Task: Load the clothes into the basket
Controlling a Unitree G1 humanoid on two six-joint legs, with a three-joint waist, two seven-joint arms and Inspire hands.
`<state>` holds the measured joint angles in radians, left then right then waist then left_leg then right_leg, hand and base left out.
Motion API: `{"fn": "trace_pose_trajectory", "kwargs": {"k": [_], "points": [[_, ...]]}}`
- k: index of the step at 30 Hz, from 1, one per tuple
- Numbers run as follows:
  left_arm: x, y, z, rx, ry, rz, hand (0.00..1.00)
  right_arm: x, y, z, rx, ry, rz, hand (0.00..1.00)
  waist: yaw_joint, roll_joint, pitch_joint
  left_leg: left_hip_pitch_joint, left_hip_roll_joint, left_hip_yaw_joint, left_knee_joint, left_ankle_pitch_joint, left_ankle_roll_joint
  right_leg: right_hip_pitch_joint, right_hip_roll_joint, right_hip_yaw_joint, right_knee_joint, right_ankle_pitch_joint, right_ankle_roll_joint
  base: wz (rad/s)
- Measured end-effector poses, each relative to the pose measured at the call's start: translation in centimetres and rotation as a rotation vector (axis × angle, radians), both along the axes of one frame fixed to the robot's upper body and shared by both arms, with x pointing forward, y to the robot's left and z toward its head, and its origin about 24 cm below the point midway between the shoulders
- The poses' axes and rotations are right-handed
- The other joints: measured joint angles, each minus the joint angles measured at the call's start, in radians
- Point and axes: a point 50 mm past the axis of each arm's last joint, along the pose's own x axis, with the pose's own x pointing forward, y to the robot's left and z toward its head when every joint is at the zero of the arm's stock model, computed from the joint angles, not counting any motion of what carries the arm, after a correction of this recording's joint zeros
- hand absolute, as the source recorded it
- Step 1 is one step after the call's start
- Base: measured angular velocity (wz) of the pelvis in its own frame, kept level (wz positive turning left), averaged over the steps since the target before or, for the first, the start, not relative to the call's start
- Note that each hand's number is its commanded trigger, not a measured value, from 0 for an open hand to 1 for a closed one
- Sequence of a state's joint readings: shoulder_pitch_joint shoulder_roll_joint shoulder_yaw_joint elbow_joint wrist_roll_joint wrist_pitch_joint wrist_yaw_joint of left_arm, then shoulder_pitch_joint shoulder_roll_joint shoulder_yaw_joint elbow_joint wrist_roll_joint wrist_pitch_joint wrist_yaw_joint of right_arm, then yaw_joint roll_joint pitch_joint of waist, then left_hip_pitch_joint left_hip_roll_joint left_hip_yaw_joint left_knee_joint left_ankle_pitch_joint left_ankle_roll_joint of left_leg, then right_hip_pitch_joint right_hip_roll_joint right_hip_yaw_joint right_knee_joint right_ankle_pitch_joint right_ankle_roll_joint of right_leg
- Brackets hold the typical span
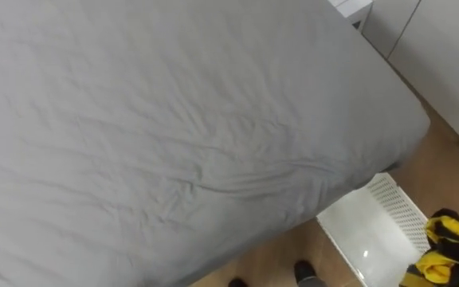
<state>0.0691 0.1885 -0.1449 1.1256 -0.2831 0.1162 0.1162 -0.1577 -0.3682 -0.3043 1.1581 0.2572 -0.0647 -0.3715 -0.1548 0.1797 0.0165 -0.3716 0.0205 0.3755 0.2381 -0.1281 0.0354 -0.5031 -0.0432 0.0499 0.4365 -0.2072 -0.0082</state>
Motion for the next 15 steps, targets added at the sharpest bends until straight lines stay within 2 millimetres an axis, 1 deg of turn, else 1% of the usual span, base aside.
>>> {"fn": "trace_pose_trajectory", "kwargs": {"k": [4,5,15], "points": [[0.0,0.0,0.0,-0.001,-0.001,0.000,0.00,-0.6,0.0,-0.3,0.013,0.010,-0.015,0.00,0.001,0.000,0.0002,0.002,0.000,-0.005,0.000,0.000,0.000,0.008,-0.007,-0.025,-0.005,0.000,-0.001,0.07],[0.1,0.0,0.0,-0.001,-0.004,0.000,0.00,-0.9,-0.1,-0.4,0.013,0.015,-0.017,0.00,0.001,0.000,0.0003,0.005,0.000,-0.005,0.000,0.000,0.000,0.013,-0.007,-0.027,-0.007,0.000,-0.001,0.04],[0.0,0.0,0.0,-0.005,-0.013,0.016,0.00,-1.1,-0.1,-0.4,0.025,-0.002,-0.040,0.00,0.001,-0.003,0.0027,0.008,-0.001,-0.004,-0.002,0.000,0.000,0.016,-0.016,-0.034,-0.004,-0.008,-0.001,0.00]]}}
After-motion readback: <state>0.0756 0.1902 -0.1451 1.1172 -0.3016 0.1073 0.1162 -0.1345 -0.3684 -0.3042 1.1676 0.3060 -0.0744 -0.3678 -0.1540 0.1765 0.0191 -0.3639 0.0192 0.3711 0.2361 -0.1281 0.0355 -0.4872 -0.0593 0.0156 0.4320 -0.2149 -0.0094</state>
